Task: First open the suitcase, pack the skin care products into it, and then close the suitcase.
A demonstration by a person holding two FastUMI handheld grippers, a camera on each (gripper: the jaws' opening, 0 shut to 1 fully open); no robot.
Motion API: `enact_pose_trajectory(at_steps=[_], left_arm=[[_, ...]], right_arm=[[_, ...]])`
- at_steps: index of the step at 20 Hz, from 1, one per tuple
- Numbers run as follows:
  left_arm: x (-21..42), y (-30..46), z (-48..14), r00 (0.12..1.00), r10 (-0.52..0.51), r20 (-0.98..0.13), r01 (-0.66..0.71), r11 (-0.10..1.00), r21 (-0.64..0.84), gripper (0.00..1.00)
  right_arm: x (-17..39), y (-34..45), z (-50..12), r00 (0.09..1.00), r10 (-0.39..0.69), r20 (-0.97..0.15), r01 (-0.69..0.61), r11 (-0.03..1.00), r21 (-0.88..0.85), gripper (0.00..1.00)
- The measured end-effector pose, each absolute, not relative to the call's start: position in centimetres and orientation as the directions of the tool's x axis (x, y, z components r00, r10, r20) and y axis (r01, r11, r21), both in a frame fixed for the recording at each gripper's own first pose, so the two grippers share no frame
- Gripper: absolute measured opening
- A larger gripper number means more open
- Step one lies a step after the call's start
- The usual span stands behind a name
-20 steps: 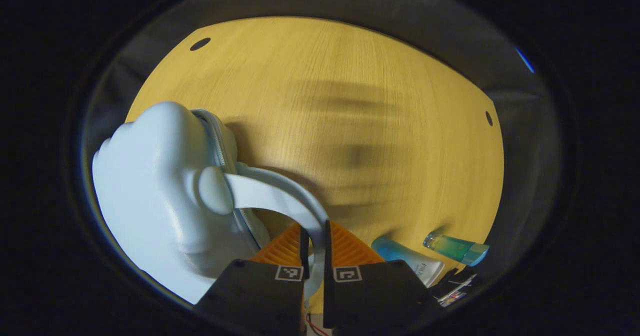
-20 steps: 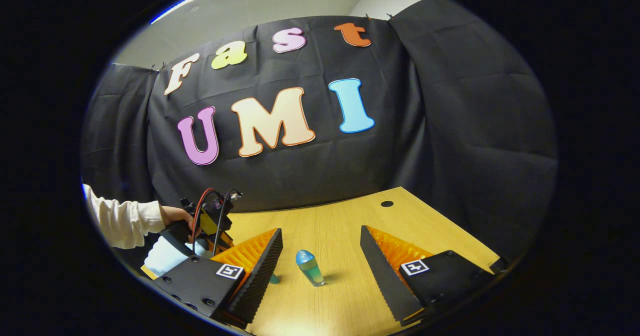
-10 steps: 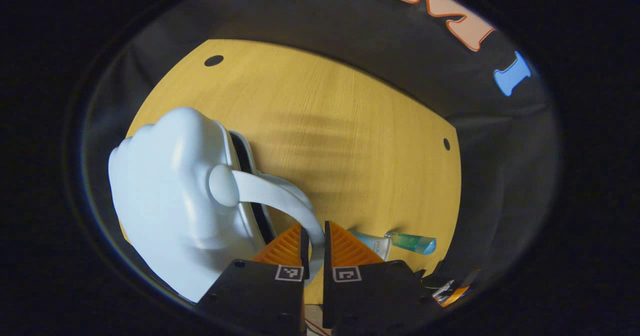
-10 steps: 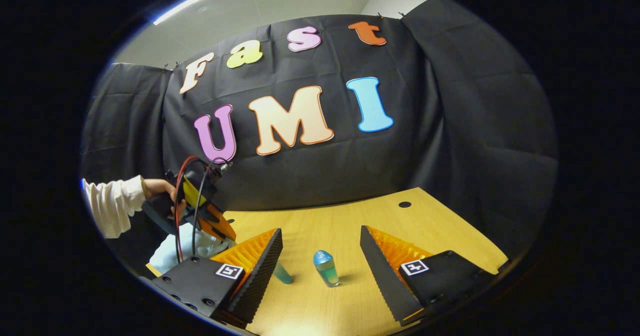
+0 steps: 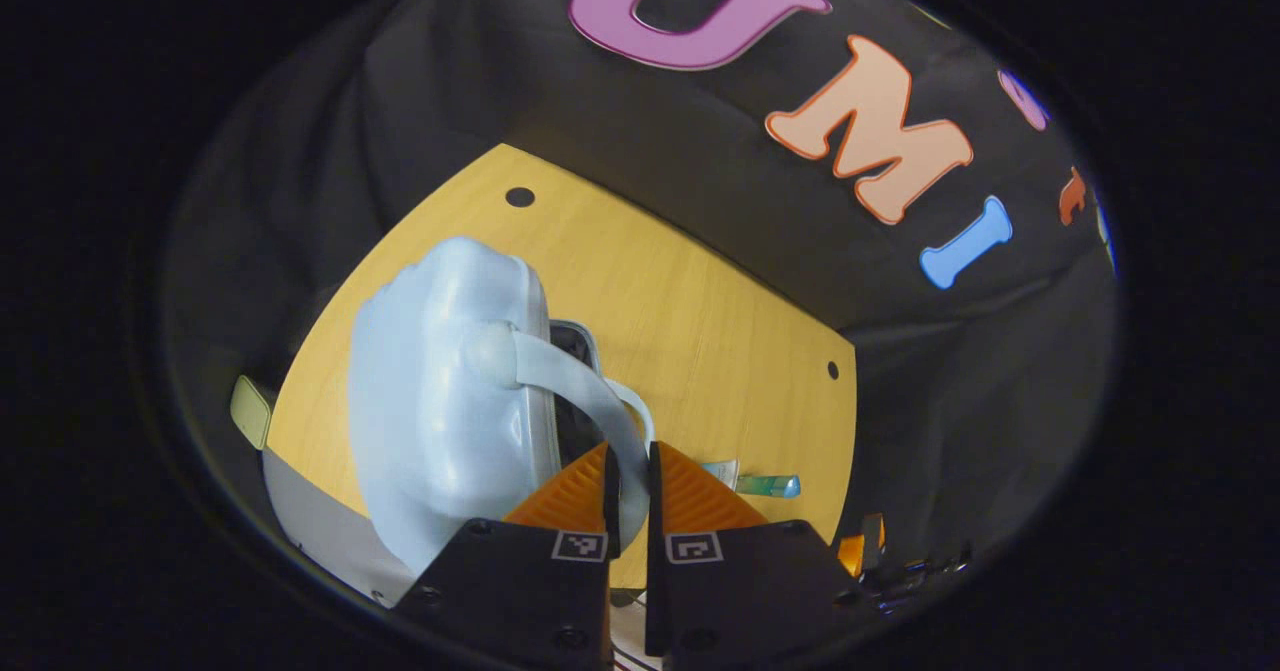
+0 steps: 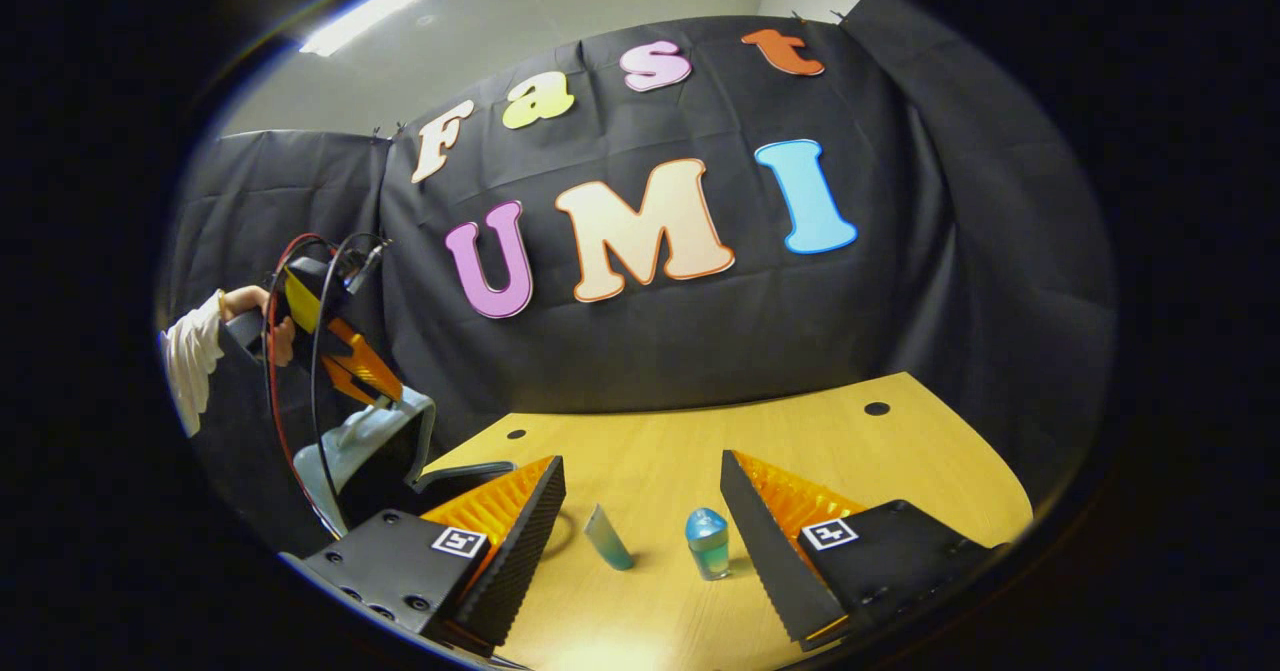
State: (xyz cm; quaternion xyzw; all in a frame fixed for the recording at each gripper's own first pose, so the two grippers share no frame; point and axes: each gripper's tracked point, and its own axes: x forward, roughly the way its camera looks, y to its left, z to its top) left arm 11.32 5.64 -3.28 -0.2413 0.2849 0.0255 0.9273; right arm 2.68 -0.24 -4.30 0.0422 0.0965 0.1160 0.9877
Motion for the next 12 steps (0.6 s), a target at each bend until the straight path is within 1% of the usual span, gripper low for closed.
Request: enact_pose_trajectory(at_steps=[2, 5, 7, 9, 12], left_arm=[[10.4, 8.1, -2.7, 0.857, -0.028, -0.515, -0.223, 0.881, -0.418, 0.07], [8.5, 12.5, -3.0, 0.852, 0.108, -0.512, -0.329, 0.872, -0.363, 0.07], [7.0, 16.2, -3.3, 0.829, 0.210, -0.518, -0.405, 0.865, -0.297, 0.07], [5.4, 20.0, -4.5, 0.778, 0.308, -0.547, -0.491, 0.842, -0.223, 0.06], [3.6, 23.5, -6.5, 0.726, 0.375, -0.577, -0.570, 0.797, -0.199, 0.06]], right_arm=[[2.9, 1.1, -3.8, 0.948, 0.263, -0.177, -0.245, 0.962, 0.118, 0.98], [2.9, 3.2, -3.0, 0.941, 0.300, -0.157, -0.274, 0.947, 0.170, 0.98], [2.8, 3.9, -2.8, 0.941, 0.303, -0.153, -0.272, 0.942, 0.197, 0.98], [2.9, 4.3, -2.7, 0.943, 0.295, -0.153, -0.261, 0.943, 0.205, 0.98], [2.8, 4.7, -3.5, 0.944, 0.283, -0.173, -0.248, 0.948, 0.198, 0.98]])
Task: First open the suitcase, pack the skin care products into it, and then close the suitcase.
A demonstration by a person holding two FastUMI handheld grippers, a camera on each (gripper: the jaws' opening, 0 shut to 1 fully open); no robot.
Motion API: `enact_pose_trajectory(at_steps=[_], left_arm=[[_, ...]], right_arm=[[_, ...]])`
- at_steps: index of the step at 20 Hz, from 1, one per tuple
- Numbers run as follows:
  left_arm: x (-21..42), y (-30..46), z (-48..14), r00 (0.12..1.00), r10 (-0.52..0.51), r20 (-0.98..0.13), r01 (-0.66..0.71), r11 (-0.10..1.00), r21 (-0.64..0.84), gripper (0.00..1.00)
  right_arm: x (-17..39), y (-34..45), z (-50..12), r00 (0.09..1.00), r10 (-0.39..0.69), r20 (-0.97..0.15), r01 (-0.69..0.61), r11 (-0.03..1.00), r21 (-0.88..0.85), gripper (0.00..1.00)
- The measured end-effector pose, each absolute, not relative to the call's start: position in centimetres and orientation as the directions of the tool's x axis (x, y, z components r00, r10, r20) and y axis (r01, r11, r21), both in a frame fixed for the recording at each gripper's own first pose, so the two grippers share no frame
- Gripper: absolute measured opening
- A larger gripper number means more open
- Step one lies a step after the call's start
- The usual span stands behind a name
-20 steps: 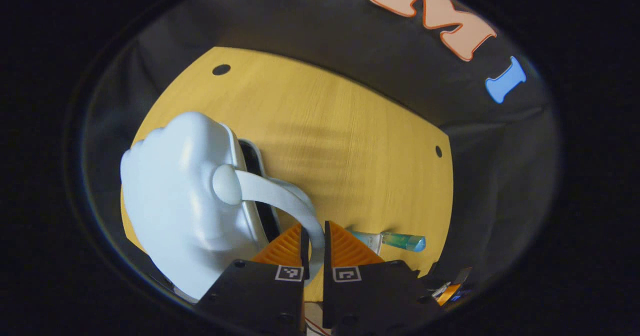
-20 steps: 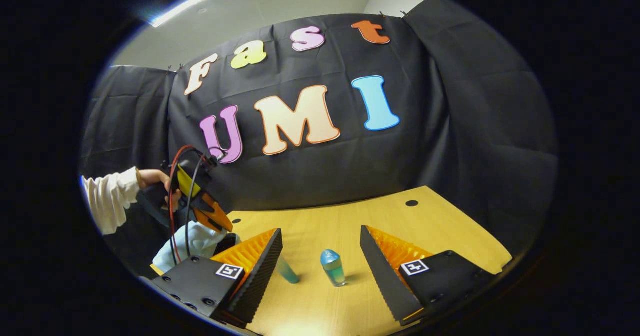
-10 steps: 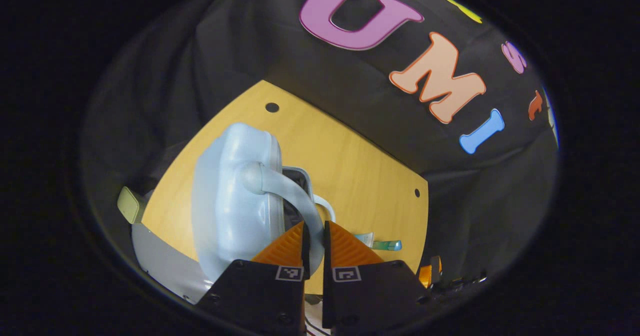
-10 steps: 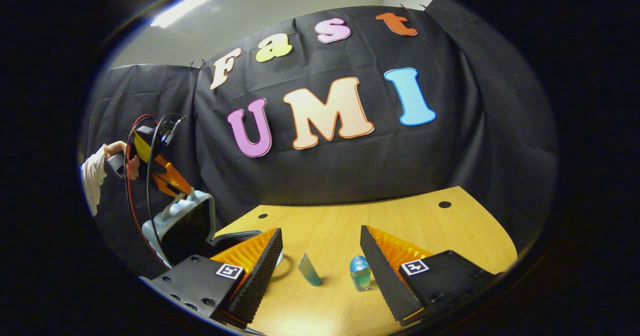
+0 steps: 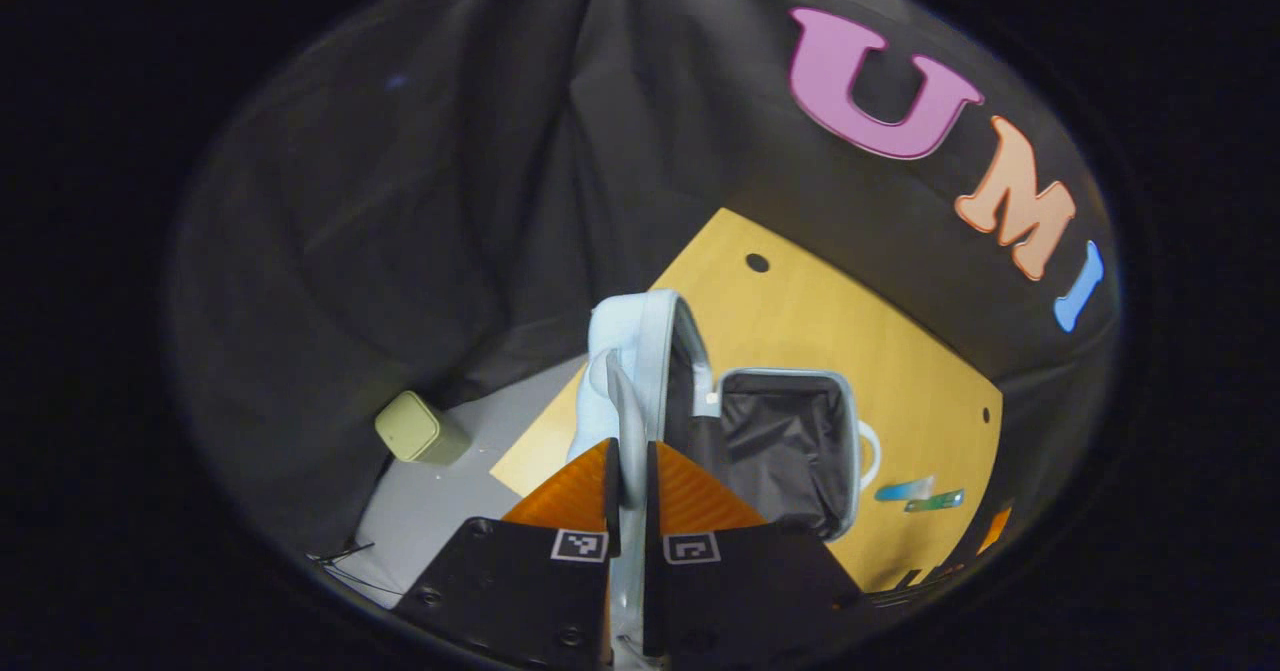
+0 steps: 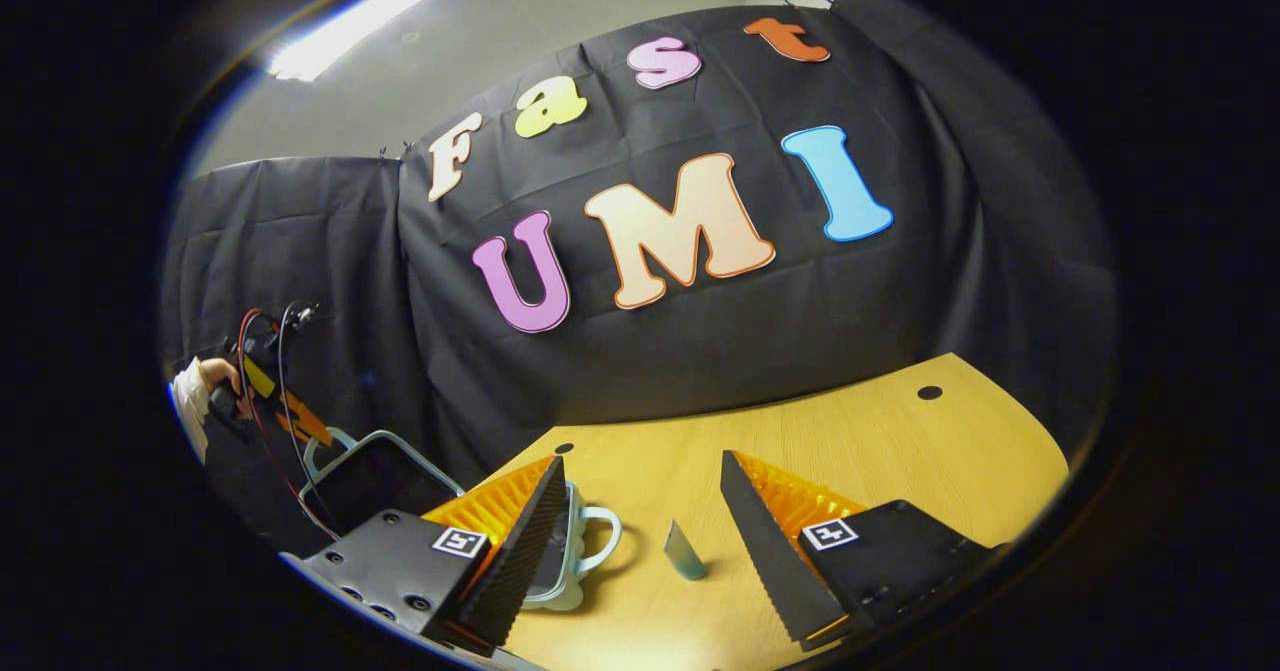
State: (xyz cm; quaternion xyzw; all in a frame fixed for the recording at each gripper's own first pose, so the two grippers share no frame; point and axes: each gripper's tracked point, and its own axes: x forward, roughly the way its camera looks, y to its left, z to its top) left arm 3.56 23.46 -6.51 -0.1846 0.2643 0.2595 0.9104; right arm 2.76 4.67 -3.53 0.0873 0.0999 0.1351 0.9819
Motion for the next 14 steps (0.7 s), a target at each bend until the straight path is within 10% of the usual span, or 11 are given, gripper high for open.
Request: enact_pose_trajectory(at_steps=[14], left_arm=[[4.3, 32.9, -23.4, 0.746, 0.229, -0.626, -0.587, 0.671, -0.454, 0.03]], right_arm=[[1.6, 5.9, -4.4, 0.955, 0.210, -0.208, -0.178, 0.971, 0.160, 0.98]])
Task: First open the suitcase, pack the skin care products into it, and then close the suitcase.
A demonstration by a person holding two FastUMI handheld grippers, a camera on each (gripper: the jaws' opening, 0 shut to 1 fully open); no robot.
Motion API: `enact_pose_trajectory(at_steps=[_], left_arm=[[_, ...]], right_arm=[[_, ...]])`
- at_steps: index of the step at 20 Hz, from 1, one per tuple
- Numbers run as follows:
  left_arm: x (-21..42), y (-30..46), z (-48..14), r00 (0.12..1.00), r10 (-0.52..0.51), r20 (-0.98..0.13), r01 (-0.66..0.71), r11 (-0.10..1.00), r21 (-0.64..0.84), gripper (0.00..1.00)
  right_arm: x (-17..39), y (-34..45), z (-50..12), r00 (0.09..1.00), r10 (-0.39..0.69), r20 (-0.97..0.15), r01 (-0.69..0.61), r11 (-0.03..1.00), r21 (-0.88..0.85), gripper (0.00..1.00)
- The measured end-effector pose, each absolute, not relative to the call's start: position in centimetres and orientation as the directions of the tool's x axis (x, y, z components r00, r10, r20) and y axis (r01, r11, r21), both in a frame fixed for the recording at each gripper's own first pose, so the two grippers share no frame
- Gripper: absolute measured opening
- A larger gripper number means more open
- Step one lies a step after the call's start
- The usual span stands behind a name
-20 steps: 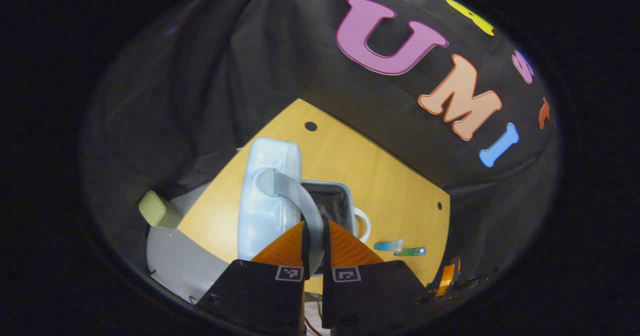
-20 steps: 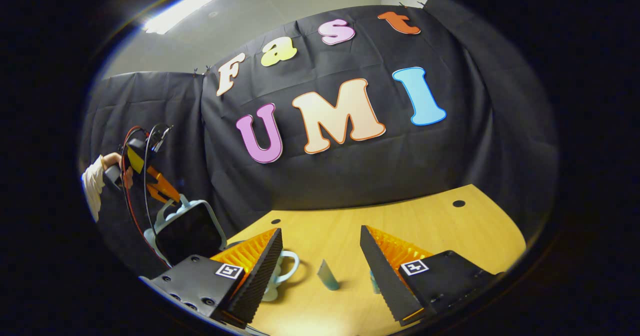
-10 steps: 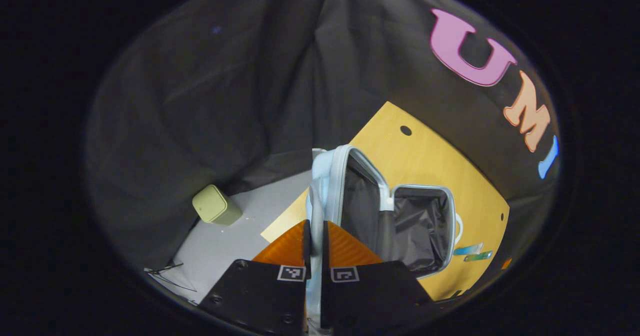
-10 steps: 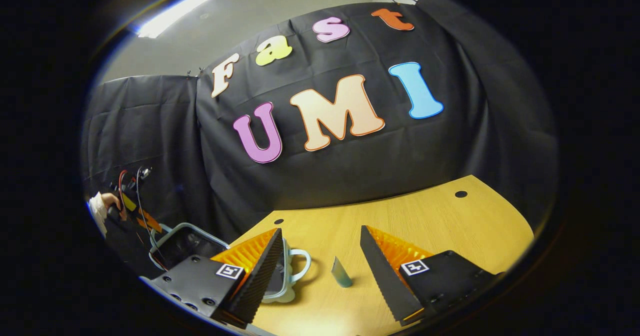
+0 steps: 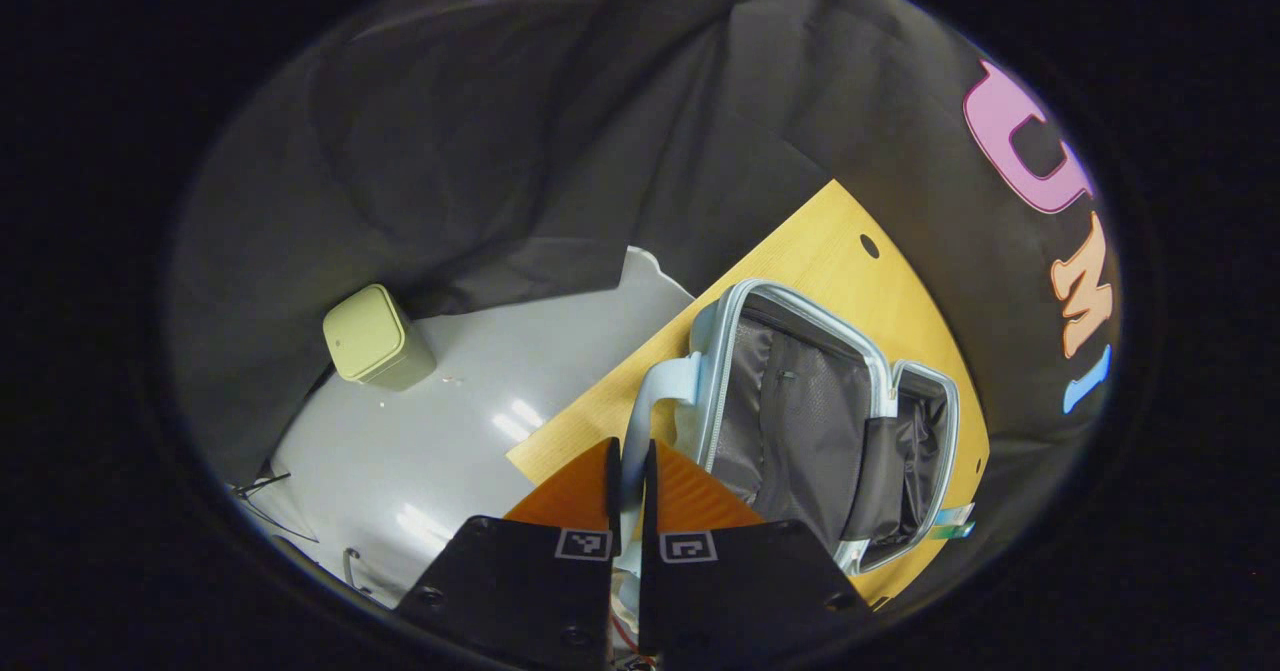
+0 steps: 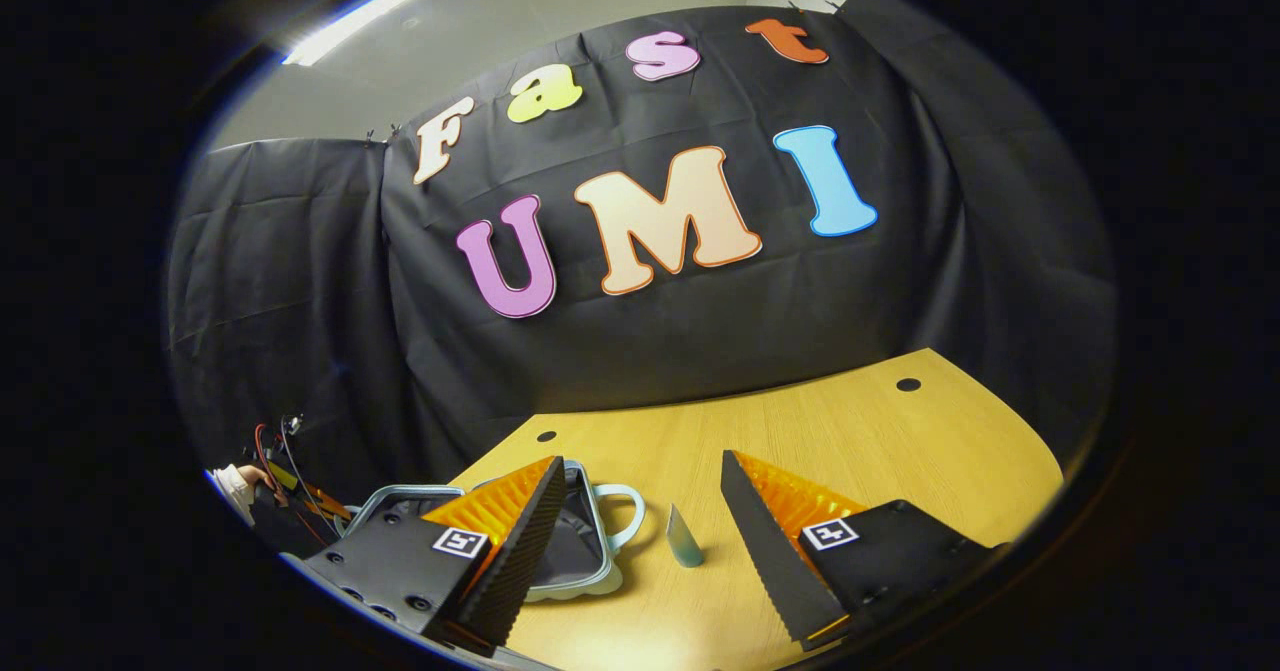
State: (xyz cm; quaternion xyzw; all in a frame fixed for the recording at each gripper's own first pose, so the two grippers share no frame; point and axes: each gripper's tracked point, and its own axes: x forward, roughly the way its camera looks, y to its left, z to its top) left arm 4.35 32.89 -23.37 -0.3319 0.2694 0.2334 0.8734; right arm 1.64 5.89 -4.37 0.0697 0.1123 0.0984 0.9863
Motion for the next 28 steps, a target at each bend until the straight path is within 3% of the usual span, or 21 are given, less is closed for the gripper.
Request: enact_pose_trajectory(at_steps=[7, 12, 18, 23, 28], left_arm=[[4.8, 34.2, -25.3, 0.744, 0.209, -0.635, -0.573, 0.688, -0.445, 0.09], [3.7, 34.4, -21.9, 0.706, 0.316, -0.634, -0.626, 0.698, -0.349, 1.00], [4.4, 26.5, -12.8, 0.776, 0.358, -0.520, -0.522, 0.826, -0.210, 0.97], [8.6, 11.6, -7.4, 0.878, 0.190, -0.439, -0.278, 0.950, -0.145, 0.96], [13.1, -2.0, -9.5, 0.896, 0.023, -0.443, -0.078, 0.991, -0.105, 0.96]], right_arm=[[1.8, 6.9, -5.5, 0.952, 0.197, -0.236, -0.178, 0.979, 0.098, 0.98], [2.2, 6.1, -6.1, 0.952, 0.185, -0.244, -0.168, 0.982, 0.087, 0.98], [3.0, 3.2, -7.1, 0.954, 0.152, -0.259, -0.134, 0.987, 0.087, 0.98], [2.5, 0.1, -7.8, 0.945, 0.142, -0.293, -0.119, 0.988, 0.096, 0.98], [1.9, -3.4, -7.3, 0.935, 0.144, -0.325, -0.124, 0.989, 0.083, 0.98]])
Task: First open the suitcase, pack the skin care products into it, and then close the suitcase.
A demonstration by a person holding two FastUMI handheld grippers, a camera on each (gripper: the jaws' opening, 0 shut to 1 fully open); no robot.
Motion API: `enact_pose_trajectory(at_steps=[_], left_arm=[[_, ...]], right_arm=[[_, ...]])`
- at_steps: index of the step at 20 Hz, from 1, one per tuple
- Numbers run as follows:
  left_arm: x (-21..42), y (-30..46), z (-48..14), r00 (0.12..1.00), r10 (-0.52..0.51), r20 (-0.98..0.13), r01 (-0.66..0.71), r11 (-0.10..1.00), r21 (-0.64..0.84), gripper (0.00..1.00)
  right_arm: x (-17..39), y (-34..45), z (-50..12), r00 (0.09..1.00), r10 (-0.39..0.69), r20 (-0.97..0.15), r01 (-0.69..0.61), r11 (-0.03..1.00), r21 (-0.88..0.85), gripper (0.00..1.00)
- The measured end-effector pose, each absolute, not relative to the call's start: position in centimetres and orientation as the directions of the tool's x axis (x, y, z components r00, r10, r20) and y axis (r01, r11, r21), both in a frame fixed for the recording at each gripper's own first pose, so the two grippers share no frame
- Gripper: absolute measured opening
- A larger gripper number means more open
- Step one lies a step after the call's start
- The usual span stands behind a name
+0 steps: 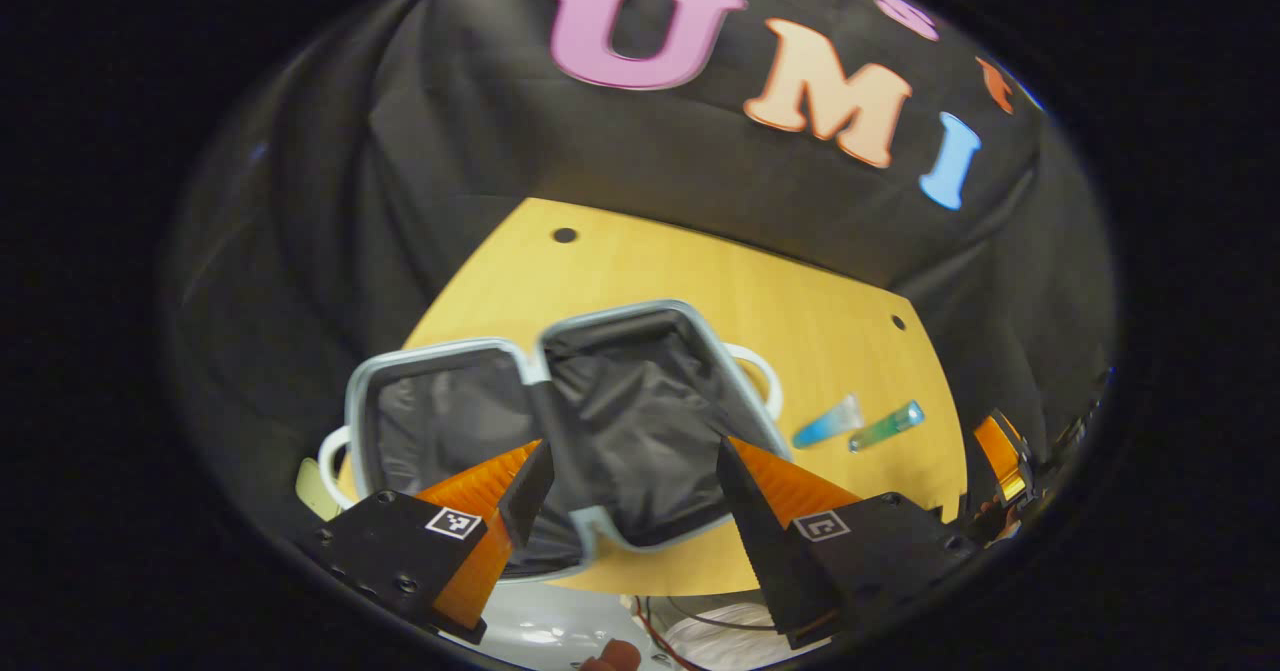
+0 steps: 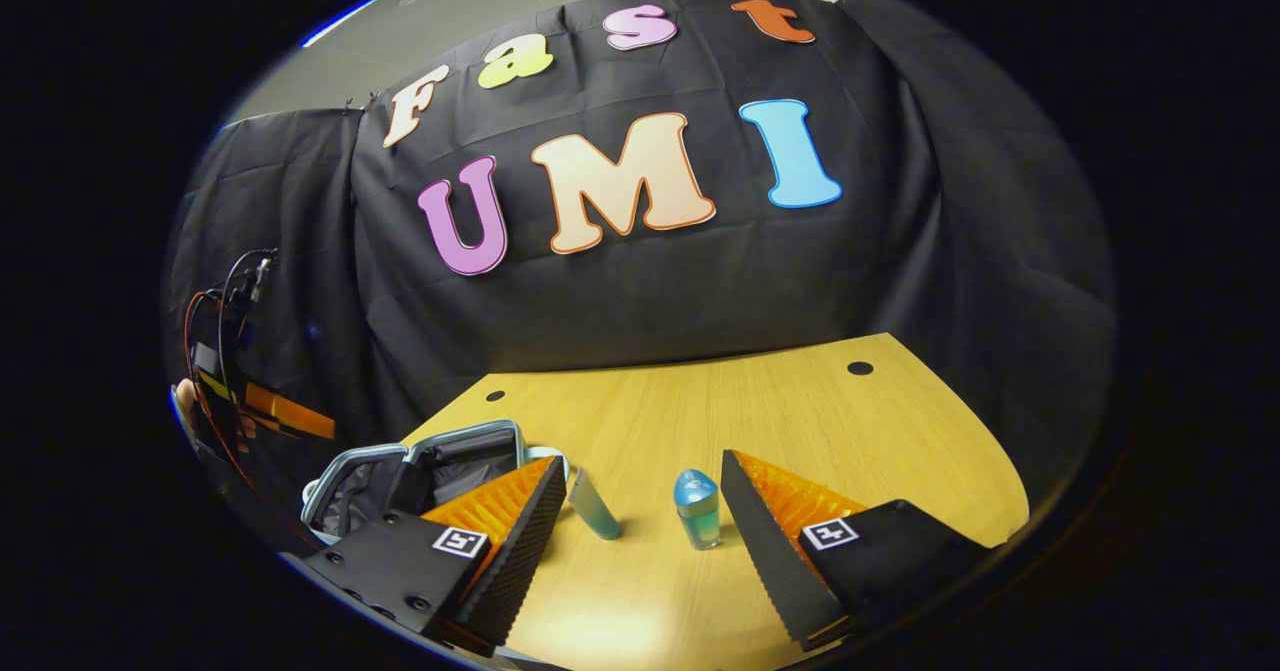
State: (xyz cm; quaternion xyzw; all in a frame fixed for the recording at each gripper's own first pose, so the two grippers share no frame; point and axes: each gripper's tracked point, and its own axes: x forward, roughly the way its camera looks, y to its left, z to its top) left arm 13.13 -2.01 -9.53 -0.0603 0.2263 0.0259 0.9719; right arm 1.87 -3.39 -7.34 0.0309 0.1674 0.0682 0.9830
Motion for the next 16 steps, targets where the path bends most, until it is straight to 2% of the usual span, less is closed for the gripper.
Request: enact_pose_trajectory(at_steps=[4, 6, 7, 9, 11, 12, 14, 15, 16], left_arm=[[16.6, -11.6, -11.2, 0.920, -0.096, -0.381, 0.057, 0.992, -0.111, 0.96], [18.4, -14.9, -12.5, 0.931, -0.121, -0.345, 0.089, 0.990, -0.109, 0.96], [19.2, -16.6, -13.3, 0.931, -0.136, -0.338, 0.104, 0.988, -0.110, 0.96], [20.6, -19.3, -14.9, 0.938, -0.151, -0.312, 0.121, 0.986, -0.111, 0.96], [22.0, -21.2, -17.1, 0.936, -0.143, -0.320, 0.105, 0.986, -0.132, 0.96], [22.8, -21.3, -18.4, 0.934, -0.113, -0.338, 0.074, 0.989, -0.126, 0.95], [24.3, -21.7, -20.1, 0.937, -0.056, -0.346, 0.022, 0.995, -0.102, 0.95], [25.0, -22.0, -20.6, 0.937, -0.037, -0.346, 0.006, 0.996, -0.090, 0.95], [25.9, -22.4, -21.0, 0.940, -0.030, -0.340, 0.000, 0.996, -0.087, 0.95]], right_arm=[[1.7, -6.4, -7.7, 0.925, 0.141, -0.354, -0.121, 0.989, 0.078, 0.98], [1.4, -7.0, -8.7, 0.906, 0.170, -0.388, -0.149, 0.985, 0.083, 0.98], [1.5, -7.5, -9.1, 0.897, 0.184, -0.402, -0.163, 0.983, 0.085, 0.94], [1.4, -8.3, -9.8, 0.879, 0.216, -0.425, -0.191, 0.976, 0.102, 0.98], [1.4, -9.3, -10.8, 0.858, 0.237, -0.456, -0.208, 0.971, 0.113, 0.94], [1.4, -9.9, -11.3, 0.848, 0.245, -0.469, -0.216, 0.969, 0.116, 0.98], [1.6, -11.0, -12.0, 0.832, 0.264, -0.488, -0.237, 0.964, 0.119, 0.98], [1.6, -11.5, -12.5, 0.824, 0.273, -0.496, -0.247, 0.962, 0.118, 0.94], [1.7, -12.0, -13.0, 0.817, 0.277, -0.506, -0.256, 0.960, 0.114, 0.98]])
